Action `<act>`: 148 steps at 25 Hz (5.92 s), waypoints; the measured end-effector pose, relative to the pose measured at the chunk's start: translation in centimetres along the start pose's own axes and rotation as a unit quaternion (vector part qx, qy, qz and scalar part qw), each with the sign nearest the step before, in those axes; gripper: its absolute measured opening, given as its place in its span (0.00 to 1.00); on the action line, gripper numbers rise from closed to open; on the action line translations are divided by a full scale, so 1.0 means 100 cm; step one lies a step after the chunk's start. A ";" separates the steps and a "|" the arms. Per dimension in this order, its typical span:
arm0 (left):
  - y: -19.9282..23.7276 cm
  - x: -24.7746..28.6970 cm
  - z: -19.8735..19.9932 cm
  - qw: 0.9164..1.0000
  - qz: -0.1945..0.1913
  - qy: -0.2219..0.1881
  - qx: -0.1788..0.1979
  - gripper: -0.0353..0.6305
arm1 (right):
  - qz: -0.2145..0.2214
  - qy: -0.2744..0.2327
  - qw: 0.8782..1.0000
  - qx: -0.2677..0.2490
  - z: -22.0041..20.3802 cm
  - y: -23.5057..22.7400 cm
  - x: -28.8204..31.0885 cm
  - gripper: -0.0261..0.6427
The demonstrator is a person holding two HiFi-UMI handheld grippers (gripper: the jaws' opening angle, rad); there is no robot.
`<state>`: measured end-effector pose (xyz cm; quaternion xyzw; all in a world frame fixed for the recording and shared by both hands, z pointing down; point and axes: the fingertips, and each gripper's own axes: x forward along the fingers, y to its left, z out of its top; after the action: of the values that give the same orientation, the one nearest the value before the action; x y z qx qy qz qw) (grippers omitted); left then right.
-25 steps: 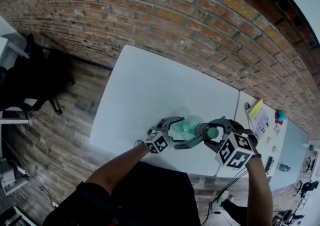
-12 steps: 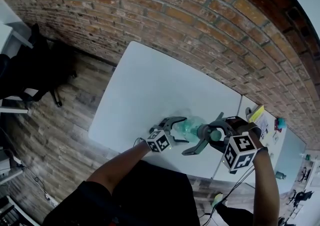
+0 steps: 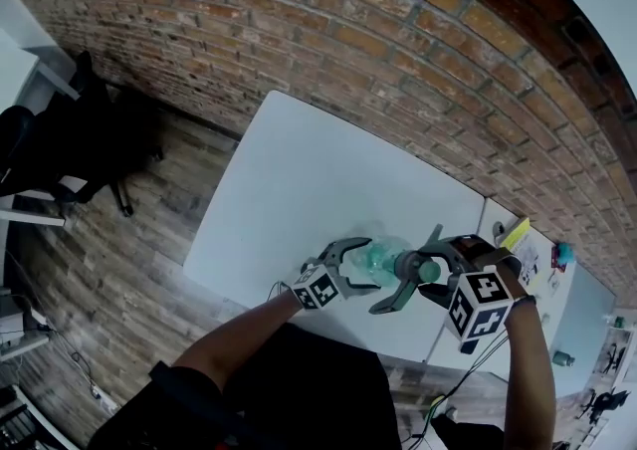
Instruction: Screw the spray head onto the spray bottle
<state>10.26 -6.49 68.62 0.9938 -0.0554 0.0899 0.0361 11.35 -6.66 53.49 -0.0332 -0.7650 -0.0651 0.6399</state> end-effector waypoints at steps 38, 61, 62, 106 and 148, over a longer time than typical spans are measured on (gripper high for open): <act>-0.009 0.046 0.060 0.998 -0.032 0.010 0.049 0.66 | -0.238 -0.126 0.746 0.609 -0.015 -0.010 -0.013 0.43; -0.011 0.045 0.061 0.999 -0.030 0.001 0.039 0.65 | -0.093 -0.082 0.937 0.328 -0.011 -0.011 0.004 0.43; -0.010 0.045 0.060 0.999 -0.029 0.002 0.040 0.65 | -0.084 -0.082 0.943 0.312 -0.010 -0.010 0.004 0.43; -0.006 0.044 0.059 0.997 0.073 0.008 0.024 0.65 | -0.174 -0.177 0.864 0.439 -0.012 -0.012 0.004 0.43; -0.005 0.045 0.053 0.997 0.074 0.006 0.015 0.65 | -0.167 -0.156 0.910 0.347 -0.017 -0.005 -0.007 0.44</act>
<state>15.69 -6.85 64.23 0.9868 -0.1268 0.0995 0.0143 13.04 -7.35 53.05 0.3093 -0.8241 0.1045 0.4630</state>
